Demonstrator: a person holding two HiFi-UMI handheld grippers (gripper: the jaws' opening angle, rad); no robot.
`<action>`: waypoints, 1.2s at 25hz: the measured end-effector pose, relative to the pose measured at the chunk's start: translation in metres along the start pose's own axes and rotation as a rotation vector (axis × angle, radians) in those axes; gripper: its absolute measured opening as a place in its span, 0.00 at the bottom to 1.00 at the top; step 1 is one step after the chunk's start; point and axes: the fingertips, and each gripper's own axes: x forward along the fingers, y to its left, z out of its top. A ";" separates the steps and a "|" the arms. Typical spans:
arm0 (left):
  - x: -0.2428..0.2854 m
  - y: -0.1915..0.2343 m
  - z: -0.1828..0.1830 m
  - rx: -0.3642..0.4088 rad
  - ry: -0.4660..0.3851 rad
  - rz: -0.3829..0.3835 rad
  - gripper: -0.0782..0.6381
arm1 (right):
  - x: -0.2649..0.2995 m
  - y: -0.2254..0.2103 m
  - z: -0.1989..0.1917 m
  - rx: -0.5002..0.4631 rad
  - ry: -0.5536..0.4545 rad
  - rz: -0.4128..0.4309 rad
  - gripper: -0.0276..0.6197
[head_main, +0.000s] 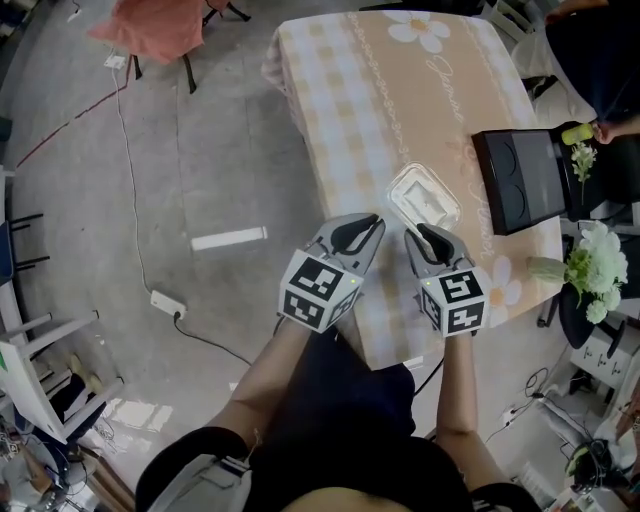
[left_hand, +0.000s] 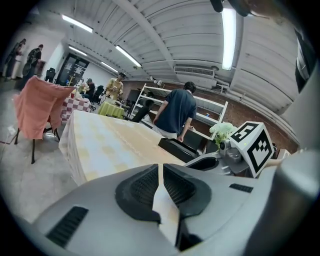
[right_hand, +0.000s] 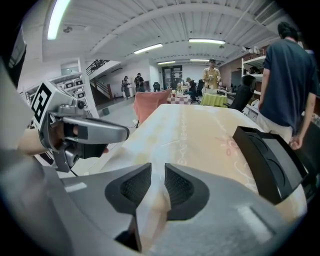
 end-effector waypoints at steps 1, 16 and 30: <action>0.000 0.002 0.000 -0.003 0.000 0.002 0.16 | 0.002 0.000 -0.001 -0.027 0.021 0.001 0.17; 0.001 0.022 -0.005 -0.042 0.014 0.030 0.16 | 0.031 0.008 -0.015 -0.229 0.237 0.058 0.17; -0.003 0.032 -0.005 -0.049 0.014 0.050 0.16 | 0.034 0.009 -0.016 -0.169 0.265 0.098 0.15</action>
